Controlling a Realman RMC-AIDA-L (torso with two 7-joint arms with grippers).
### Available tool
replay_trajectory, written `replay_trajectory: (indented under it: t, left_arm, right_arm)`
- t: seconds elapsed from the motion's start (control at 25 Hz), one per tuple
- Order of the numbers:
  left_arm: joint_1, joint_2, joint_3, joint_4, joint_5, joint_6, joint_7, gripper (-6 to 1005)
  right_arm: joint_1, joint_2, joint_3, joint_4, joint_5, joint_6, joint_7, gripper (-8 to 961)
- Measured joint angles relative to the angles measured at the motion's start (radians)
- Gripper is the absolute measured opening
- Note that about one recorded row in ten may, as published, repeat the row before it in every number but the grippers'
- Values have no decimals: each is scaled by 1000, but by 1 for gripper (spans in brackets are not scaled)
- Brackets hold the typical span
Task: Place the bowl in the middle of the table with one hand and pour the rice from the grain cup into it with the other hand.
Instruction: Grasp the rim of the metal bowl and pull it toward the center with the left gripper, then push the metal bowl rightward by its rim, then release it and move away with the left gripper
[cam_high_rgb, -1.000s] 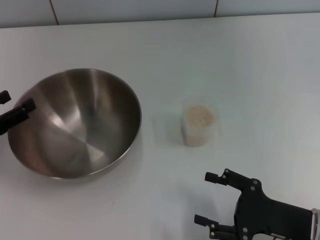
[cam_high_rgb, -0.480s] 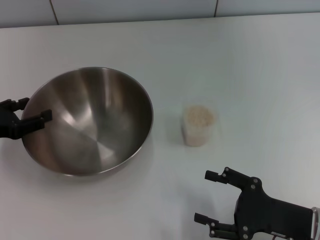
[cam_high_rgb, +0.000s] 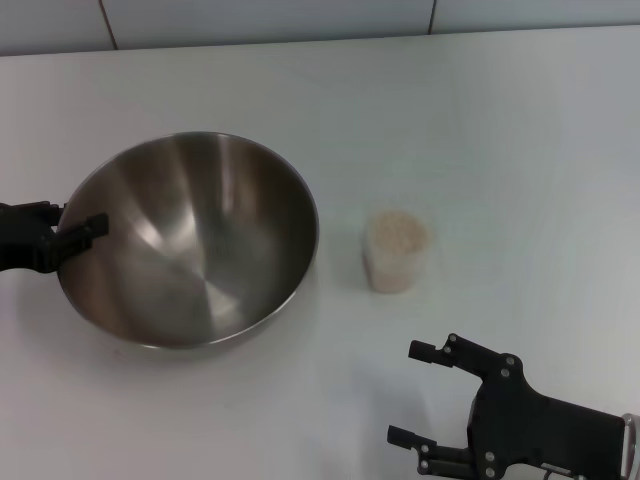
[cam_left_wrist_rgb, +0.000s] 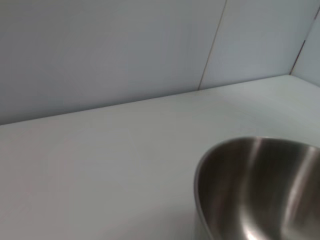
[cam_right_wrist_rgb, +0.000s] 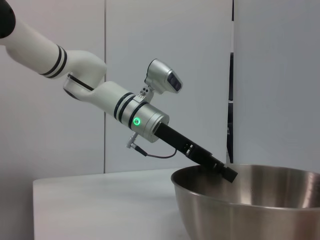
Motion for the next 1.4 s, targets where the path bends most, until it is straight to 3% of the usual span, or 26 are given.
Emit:
replay_trajectory:
  t: [0.32,0.52,0.68,0.8,1.08,1.2,1.4]
  left_arm:
    - [-30,4,-2,1,29,3,-80,196]
    - [-67,8,-5,2,80,7,-150,80]
    - [-89,14,-10,-5,84,21,-189,66]
    - [-143,19,-46,-5,83,61,-246,55]
    - [-229,33,-47,-74,91,13,-301,41]
    - [-248,17,-25,-73,107,-66,-294,41]
    - [-268,9,1,-88,134,-151,-293,42]
  right_arm:
    - [0,0,0,0,0,0,0,810]
    - [2,0,0,0,0,0,0,809]
    - [4,0,0,0,0,0,0,809]
    - [8,0,0,0,0,1,0,809]
    - [11,0,0,0,0,3,0,809]
    - [11,0,0,0,0,3,0,809]
    - [11,0,0,0,0,2,0,810]
